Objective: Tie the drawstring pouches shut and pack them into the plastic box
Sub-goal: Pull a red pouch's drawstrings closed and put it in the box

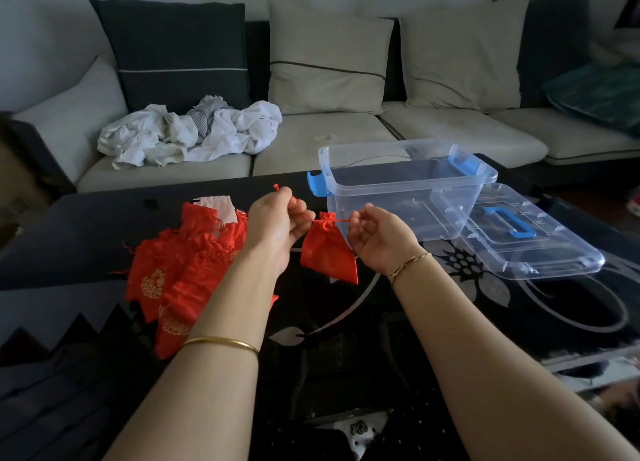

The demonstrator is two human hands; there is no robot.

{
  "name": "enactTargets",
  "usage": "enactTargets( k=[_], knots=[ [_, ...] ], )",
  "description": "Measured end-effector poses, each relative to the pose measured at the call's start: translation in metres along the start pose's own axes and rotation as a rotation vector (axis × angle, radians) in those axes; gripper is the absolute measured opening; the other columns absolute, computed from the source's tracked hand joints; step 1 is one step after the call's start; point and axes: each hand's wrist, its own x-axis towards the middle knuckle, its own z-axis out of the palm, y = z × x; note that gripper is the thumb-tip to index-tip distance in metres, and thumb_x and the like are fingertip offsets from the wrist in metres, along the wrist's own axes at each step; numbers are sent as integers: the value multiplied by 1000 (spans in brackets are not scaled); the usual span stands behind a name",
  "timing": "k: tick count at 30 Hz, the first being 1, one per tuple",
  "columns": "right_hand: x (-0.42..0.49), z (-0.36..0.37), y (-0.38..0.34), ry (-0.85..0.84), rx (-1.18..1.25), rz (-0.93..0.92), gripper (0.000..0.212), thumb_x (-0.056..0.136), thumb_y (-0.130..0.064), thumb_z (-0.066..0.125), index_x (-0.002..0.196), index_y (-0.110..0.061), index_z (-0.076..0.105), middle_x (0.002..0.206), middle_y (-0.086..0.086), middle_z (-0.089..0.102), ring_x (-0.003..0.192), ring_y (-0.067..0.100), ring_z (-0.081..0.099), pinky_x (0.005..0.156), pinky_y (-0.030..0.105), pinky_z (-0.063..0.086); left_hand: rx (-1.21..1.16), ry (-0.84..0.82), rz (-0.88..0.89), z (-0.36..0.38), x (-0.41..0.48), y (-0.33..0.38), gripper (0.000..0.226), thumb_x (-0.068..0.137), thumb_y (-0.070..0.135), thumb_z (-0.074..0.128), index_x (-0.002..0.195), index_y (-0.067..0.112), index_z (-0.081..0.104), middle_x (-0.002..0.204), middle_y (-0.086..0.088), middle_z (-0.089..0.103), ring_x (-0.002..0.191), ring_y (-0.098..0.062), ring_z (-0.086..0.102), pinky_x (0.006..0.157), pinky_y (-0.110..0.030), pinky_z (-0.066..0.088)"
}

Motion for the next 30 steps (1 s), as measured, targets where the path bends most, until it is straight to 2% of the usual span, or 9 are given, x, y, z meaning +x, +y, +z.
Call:
enactTargets(
  k=[6, 9, 11, 15, 17, 20, 22, 27, 30],
  knots=[
    [-10, 10, -5, -142, -427, -364, 23, 94, -20, 52, 76, -9, 61, 74, 4, 71, 58, 10, 56, 52, 19, 44, 464, -273, 82, -12, 2, -3, 14, 88, 22, 64, 78, 15, 68, 64, 4, 65, 59, -6, 61, 55, -22, 51],
    [-15, 19, -4, -169, -626, -455, 22, 92, -24, 56, 78, -11, 67, 77, 2, 64, 67, 14, 49, 56, 22, 39, 653, -332, 152, -11, 2, -2, 6, 82, 21, 71, 77, 22, 70, 63, 6, 68, 58, -3, 63, 55, -18, 50],
    [-18, 24, -2, -179, -703, -499, 23, 92, -24, 55, 77, -12, 66, 72, 0, 61, 63, 12, 45, 55, 23, 37, 706, -336, 190, -9, 2, -2, 8, 83, 21, 70, 75, 23, 68, 56, 9, 67, 53, -1, 62, 52, -16, 49],
    [-19, 28, -1, -82, -829, -475, 37, 98, -37, 39, 81, -10, 57, 71, 3, 62, 47, 11, 43, 46, 23, 35, 653, -340, 175, -6, 2, -5, 11, 85, 25, 68, 76, 19, 69, 56, 7, 65, 52, -2, 61, 53, -18, 48],
    [-18, 25, -1, -50, -918, -439, 32, 99, -34, 35, 86, -10, 51, 70, 9, 60, 47, 15, 45, 46, 26, 36, 612, -330, 159, -5, 2, -5, 13, 84, 28, 69, 74, 20, 69, 57, 7, 65, 54, -3, 61, 55, -21, 49],
    [-16, 23, -1, -78, -993, -472, 10, 91, -8, 43, 84, -8, 50, 66, 9, 57, 48, 17, 49, 47, 28, 39, 565, -309, 139, -5, 2, -5, 14, 87, 23, 65, 73, 22, 68, 58, 8, 65, 56, -4, 61, 57, -25, 50],
    [-15, 21, -1, -71, -1063, -519, 11, 84, 0, 47, 85, -10, 52, 65, 7, 59, 51, 17, 54, 51, 30, 44, 550, -278, 131, -6, 2, -5, 16, 89, 19, 62, 73, 22, 66, 57, 8, 65, 54, -4, 61, 53, -23, 49],
    [-13, 14, -1, -108, -1218, -684, 20, 77, 0, 60, 77, -19, 57, 75, 6, 66, 66, 18, 64, 67, 33, 54, 523, -181, 103, -7, 5, -7, 11, 91, 13, 59, 80, 16, 61, 64, -1, 65, 55, -9, 62, 51, -25, 49],
    [-14, 13, 0, -166, -1275, -760, 20, 73, -9, 69, 73, -26, 58, 75, -8, 63, 74, 11, 61, 71, 27, 52, 484, -146, 90, -6, 6, -7, 8, 91, 12, 59, 84, 13, 61, 62, -1, 65, 51, -7, 63, 47, -21, 48]
  ],
)
